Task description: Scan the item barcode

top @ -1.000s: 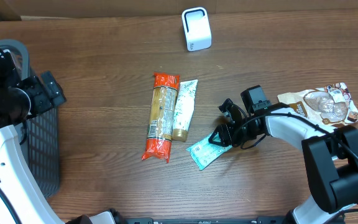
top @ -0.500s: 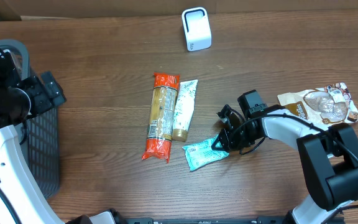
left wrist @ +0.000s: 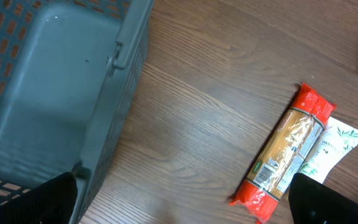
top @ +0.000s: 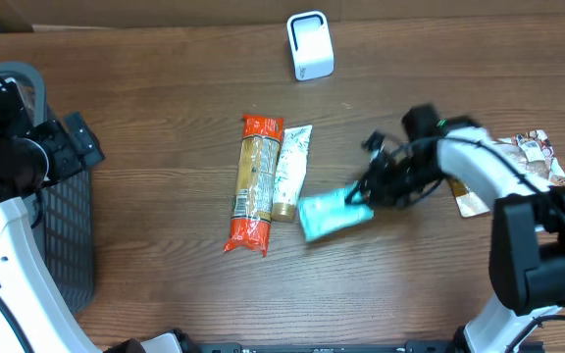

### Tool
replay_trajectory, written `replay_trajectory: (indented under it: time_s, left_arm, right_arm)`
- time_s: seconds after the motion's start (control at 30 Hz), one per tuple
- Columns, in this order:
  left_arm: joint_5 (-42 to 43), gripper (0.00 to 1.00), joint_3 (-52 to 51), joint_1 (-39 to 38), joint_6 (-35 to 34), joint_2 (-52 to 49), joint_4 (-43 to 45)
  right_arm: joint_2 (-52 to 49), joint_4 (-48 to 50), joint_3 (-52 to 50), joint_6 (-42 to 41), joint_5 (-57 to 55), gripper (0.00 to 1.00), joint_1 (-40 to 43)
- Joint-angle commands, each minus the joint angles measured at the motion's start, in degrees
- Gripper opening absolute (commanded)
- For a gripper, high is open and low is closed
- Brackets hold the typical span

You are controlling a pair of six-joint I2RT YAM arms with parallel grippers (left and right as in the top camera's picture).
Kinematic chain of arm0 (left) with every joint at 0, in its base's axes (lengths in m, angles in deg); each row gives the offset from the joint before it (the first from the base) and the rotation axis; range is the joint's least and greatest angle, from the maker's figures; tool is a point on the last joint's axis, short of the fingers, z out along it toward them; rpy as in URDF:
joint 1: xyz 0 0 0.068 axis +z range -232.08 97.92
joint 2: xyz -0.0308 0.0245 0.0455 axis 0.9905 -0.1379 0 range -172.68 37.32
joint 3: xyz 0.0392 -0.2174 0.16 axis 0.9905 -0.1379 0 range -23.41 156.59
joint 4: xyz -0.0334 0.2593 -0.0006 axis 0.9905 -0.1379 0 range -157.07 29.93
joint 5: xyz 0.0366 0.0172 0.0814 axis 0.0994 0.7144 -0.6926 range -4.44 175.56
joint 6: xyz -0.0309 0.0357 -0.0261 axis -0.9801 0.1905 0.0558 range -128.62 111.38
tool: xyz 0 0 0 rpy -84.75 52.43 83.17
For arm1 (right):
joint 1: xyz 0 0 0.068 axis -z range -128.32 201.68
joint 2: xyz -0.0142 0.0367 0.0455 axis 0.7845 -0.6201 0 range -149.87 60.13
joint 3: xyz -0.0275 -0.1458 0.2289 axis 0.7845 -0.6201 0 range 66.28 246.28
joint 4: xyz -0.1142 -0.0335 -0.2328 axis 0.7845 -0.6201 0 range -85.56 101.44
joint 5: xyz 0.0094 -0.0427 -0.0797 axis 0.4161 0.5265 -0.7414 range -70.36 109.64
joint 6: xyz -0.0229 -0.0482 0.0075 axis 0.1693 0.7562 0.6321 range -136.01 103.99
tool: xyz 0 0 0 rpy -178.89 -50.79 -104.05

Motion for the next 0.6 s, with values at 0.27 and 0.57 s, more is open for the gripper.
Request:
replay_trajectory:
  time_s: [0.27,0.57]
  left_arm:
    - [0.42,1.00,-0.04,0.09,0.85,-0.09,0.13]
    - [0.44,1.00,-0.04,0.09,0.85,-0.09,0.13]
  right_arm:
    - [17.59,2.82,9.88,-1.11,3.56,0.04,2.27]
    - [31.19,3.58,11.98,-8.59,-3.67,0.04,2.27]
